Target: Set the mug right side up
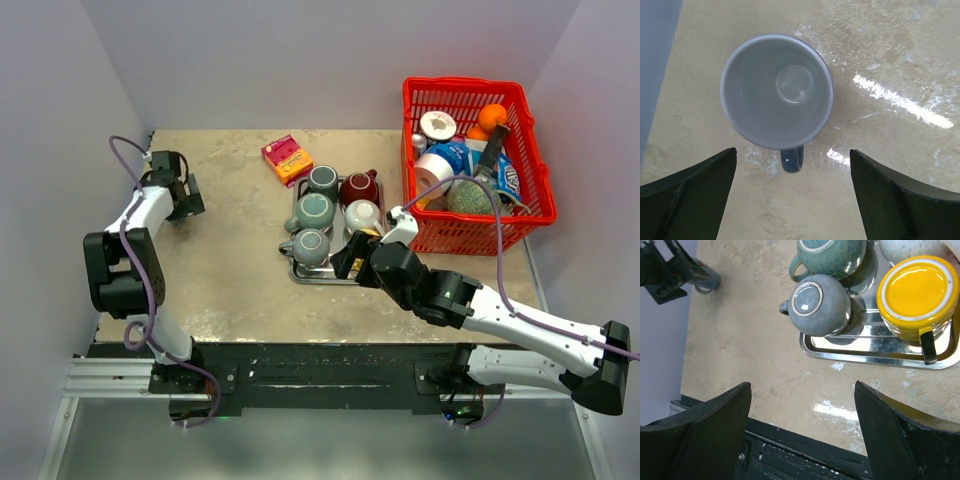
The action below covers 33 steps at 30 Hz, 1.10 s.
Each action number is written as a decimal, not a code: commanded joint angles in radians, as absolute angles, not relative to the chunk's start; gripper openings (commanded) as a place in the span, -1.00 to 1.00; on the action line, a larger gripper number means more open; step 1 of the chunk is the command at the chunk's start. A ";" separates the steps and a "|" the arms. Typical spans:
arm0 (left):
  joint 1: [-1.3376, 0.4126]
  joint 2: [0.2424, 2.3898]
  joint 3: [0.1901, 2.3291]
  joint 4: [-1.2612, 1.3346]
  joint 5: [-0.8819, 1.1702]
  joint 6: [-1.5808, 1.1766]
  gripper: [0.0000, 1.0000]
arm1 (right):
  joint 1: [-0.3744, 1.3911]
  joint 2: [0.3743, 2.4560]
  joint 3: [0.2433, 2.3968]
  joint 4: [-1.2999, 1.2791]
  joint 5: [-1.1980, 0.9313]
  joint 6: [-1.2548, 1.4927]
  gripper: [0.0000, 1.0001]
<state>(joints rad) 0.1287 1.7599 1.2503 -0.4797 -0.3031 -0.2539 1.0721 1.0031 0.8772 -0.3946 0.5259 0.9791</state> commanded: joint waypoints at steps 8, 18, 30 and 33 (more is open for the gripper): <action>0.129 1.339 1.167 -0.471 -0.034 -0.301 0.99 | 1.068 1.043 0.976 -0.653 0.699 0.953 0.76; 0.130 0.949 0.884 -0.351 0.320 -0.351 0.99 | 1.062 1.210 1.006 -0.730 0.805 0.819 0.71; 0.130 0.750 0.603 -0.177 0.511 -0.429 0.99 | 0.916 1.388 0.942 -0.511 0.667 0.681 0.47; 0.130 0.736 0.554 -0.144 0.532 -0.433 0.99 | 0.897 1.422 0.925 -0.451 0.635 0.641 0.41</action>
